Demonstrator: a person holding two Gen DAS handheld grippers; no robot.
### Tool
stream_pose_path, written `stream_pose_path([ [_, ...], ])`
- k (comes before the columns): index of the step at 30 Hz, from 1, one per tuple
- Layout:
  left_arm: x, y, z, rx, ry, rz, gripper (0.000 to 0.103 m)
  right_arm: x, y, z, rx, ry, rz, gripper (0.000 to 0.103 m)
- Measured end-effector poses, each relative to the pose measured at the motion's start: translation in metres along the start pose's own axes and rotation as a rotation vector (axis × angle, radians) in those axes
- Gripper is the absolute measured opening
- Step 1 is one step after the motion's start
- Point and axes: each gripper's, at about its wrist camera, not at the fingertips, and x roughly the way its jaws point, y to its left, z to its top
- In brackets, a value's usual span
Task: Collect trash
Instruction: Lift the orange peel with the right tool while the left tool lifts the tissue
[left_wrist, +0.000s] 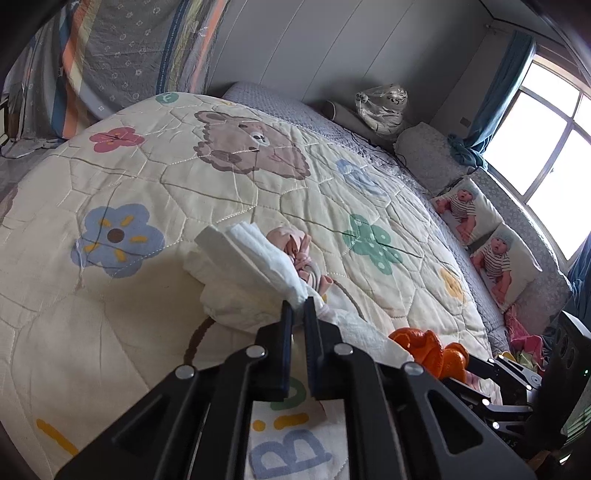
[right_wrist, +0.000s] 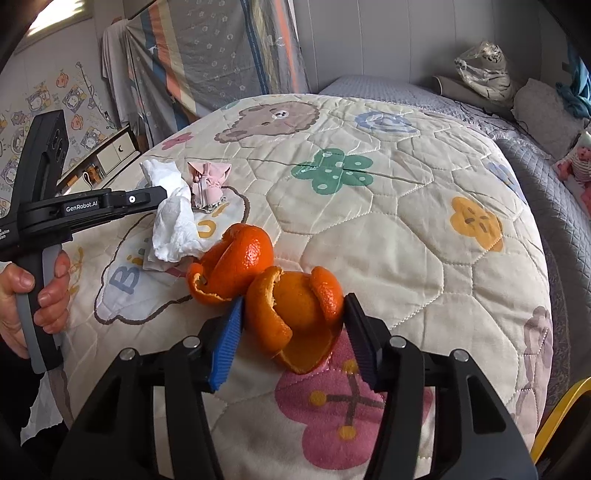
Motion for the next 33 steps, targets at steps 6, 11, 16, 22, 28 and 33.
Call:
stream_pose_path([
  [6,-0.015,0.005,0.004,-0.007,-0.036,-0.006,0.006,-0.013,0.001,0.003,0.007,-0.038,-0.002,0.051],
  [11,-0.034,0.008,0.008,-0.003,-0.077,0.003,0.006,-0.028,-0.001,0.008,0.01,-0.079,-0.017,0.051],
  [16,-0.05,0.009,0.009,0.014,-0.105,0.019,0.006,-0.04,-0.006,0.01,0.021,-0.106,-0.028,0.051],
  [22,-0.065,0.002,0.012,0.041,-0.131,0.028,0.006,-0.055,-0.017,0.006,0.047,-0.131,-0.045,0.051],
  [28,-0.071,-0.022,0.015,0.095,-0.146,0.012,0.006,-0.074,-0.033,-0.005,0.075,-0.156,-0.07,0.051],
  [33,-0.07,-0.052,0.015,0.141,-0.145,-0.021,0.006,-0.092,-0.05,-0.016,0.106,-0.181,-0.103,0.051],
])
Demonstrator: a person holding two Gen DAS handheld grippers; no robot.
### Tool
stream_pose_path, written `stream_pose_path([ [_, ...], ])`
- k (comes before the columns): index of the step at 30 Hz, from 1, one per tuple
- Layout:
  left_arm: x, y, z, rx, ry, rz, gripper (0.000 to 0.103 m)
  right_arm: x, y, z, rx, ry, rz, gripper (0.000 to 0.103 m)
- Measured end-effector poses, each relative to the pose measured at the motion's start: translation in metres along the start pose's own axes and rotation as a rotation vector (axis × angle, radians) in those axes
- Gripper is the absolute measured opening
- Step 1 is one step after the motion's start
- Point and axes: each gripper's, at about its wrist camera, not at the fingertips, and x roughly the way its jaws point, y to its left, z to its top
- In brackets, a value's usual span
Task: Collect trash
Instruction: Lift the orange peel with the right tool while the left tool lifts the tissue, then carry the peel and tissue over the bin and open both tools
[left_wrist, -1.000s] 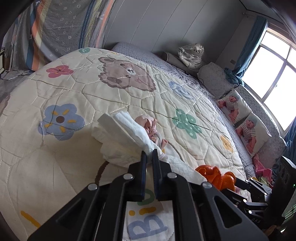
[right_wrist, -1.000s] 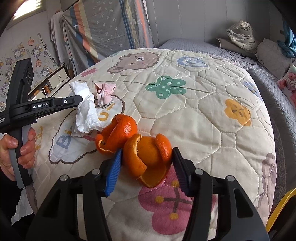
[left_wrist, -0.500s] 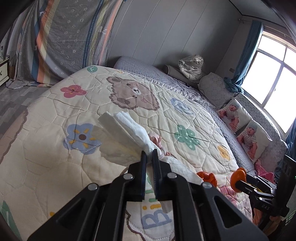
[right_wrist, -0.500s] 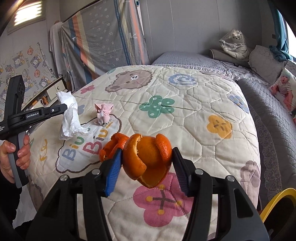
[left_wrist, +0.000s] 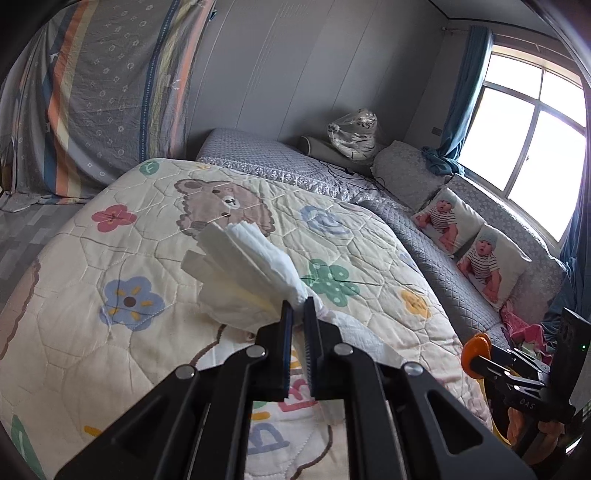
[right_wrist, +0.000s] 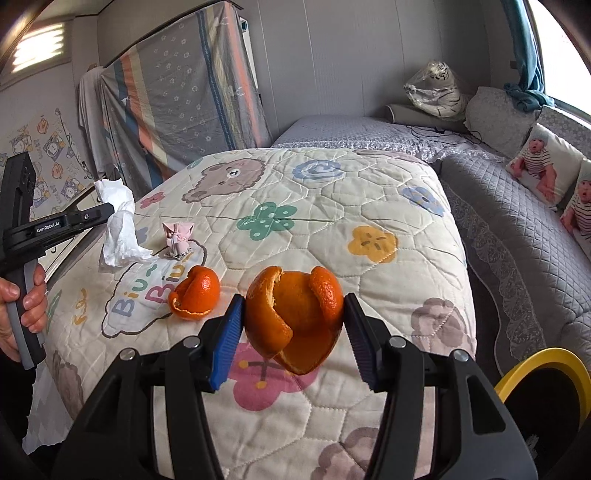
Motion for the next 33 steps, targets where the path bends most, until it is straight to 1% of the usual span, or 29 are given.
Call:
stream_pose_path([
  [6,0.011,-0.042,0.003,0.06,0.012,-0.061,0.006,-0.023,-0.031,-0.009,0.046,-0.03,-0.06,0.051],
  [16,0.036,-0.126,0.001,0.183,0.057,-0.197,0.006,-0.059,-0.085,-0.029,0.137,-0.067,-0.19,0.051],
  [25,0.058,-0.204,-0.014,0.291,0.106,-0.304,0.006,-0.085,-0.125,-0.055,0.208,-0.071,-0.299,0.051],
  [29,0.067,-0.241,-0.026,0.346,0.131,-0.346,0.006,-0.095,-0.142,-0.069,0.243,-0.06,-0.346,0.051],
  [33,0.074,-0.277,-0.038,0.401,0.151,-0.392,0.006,-0.105,-0.16,-0.086,0.272,-0.048,-0.41,0.052],
])
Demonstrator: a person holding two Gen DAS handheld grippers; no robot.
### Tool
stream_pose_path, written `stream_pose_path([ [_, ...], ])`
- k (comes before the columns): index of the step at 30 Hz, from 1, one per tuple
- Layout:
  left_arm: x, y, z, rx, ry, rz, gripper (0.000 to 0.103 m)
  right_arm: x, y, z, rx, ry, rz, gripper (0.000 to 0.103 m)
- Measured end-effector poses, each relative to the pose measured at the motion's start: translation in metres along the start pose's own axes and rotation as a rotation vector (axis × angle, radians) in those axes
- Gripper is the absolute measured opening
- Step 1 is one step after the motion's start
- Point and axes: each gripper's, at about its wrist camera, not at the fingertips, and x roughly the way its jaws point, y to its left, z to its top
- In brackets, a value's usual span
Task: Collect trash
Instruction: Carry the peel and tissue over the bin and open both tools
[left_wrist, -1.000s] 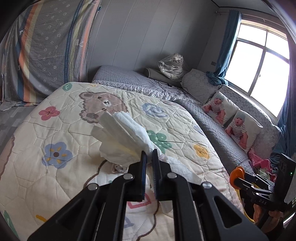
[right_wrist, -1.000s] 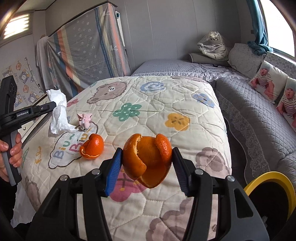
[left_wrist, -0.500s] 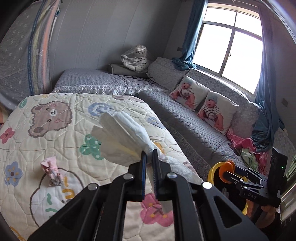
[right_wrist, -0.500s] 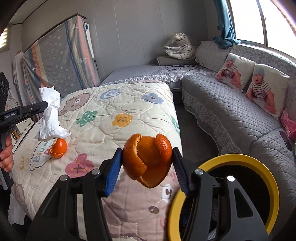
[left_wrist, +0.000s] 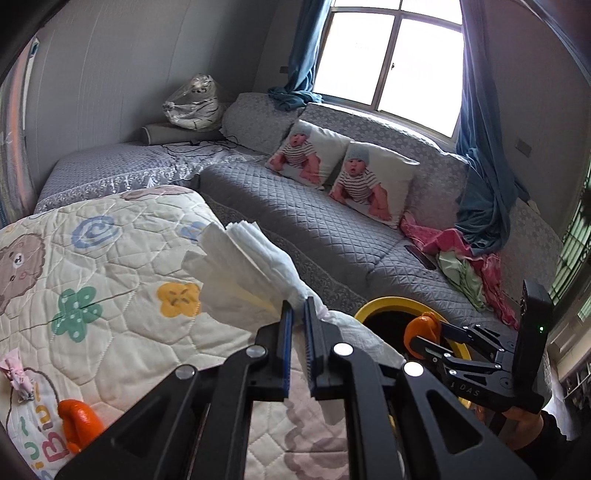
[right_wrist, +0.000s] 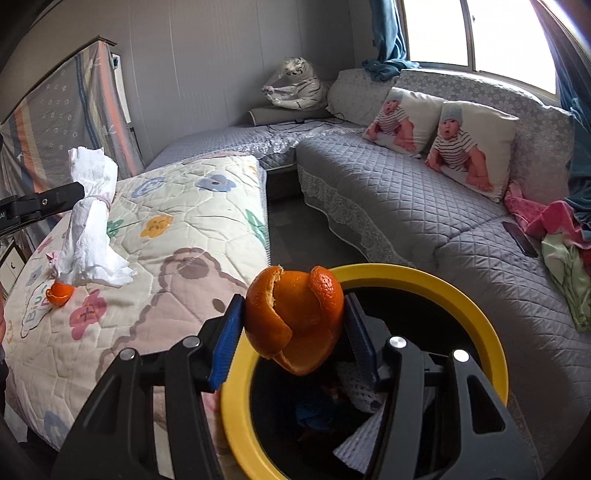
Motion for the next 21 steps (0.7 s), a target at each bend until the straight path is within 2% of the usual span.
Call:
stream_pose_path([
  [9,0.039,-0.058,0.004,0.104,0.027,-0.069,0.006,-0.013,-0.037,-0.023,0.016,0.008,-0.117,0.052],
  [21,0.07,-0.11,-0.001,0.178,0.053,-0.121,0.006,-0.015,-0.06,-0.034,0.043,0.02,-0.152,0.052],
])
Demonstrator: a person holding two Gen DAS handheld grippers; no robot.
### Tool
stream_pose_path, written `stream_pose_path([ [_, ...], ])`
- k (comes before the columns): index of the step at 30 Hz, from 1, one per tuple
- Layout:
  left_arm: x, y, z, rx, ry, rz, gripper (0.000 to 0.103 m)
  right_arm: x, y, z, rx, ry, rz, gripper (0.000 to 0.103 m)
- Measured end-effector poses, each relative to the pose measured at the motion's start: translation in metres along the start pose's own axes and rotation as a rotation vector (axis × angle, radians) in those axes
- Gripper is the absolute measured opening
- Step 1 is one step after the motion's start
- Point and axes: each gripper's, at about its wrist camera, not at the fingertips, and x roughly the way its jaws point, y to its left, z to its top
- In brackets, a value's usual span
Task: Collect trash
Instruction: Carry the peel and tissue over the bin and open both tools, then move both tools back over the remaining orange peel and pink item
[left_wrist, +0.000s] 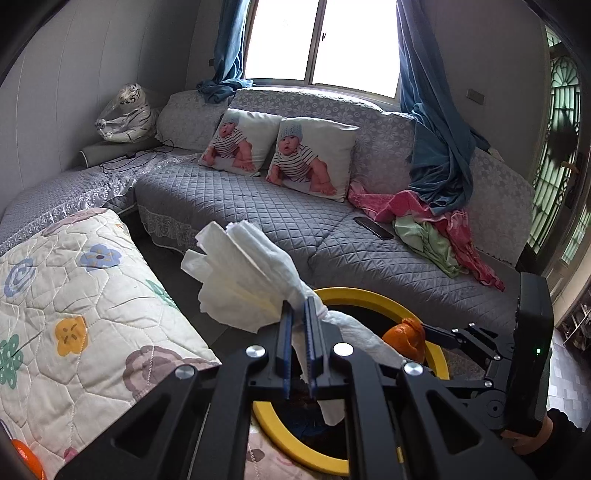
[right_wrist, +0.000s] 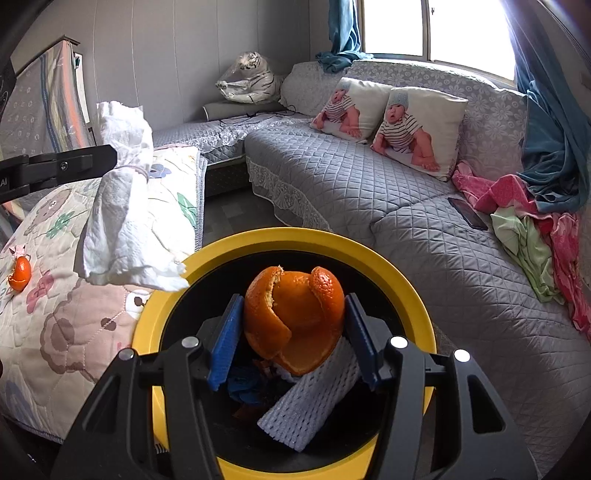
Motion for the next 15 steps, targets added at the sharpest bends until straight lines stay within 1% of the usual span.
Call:
stream_pose_path([
  [4,0.009,-0.004,0.001,-0.007,0.014,-0.01,0.006,0.001,-0.005,-0.003,0.009,0.005,-0.009,0.053],
  [7,0.014,0.0,0.001,-0.039,0.032,-0.021,0.007,0.002,-0.008,-0.005,0.02,0.016,-0.012,0.055],
  [8,0.016,0.0,0.001,-0.052,0.036,-0.024,0.008,0.0,-0.007,-0.006,0.025,0.019,-0.014,0.055],
  [9,0.018,0.003,0.001,-0.072,0.042,-0.026,0.016,0.0,-0.008,-0.006,0.027,0.021,-0.013,0.057],
  [10,0.018,0.007,0.001,-0.093,0.045,-0.025,0.028,-0.001,-0.008,-0.007,0.027,0.02,-0.014,0.059],
  [12,0.018,0.013,0.0,-0.122,0.039,-0.01,0.04,-0.005,-0.008,-0.006,0.027,0.005,-0.025,0.063],
  [14,0.017,0.019,-0.002,-0.138,0.035,0.007,0.043,-0.009,-0.008,-0.005,0.028,-0.004,-0.031,0.064],
  [15,0.017,0.022,-0.002,-0.15,0.035,0.012,0.047,-0.009,-0.009,-0.003,0.029,-0.009,-0.036,0.064],
])
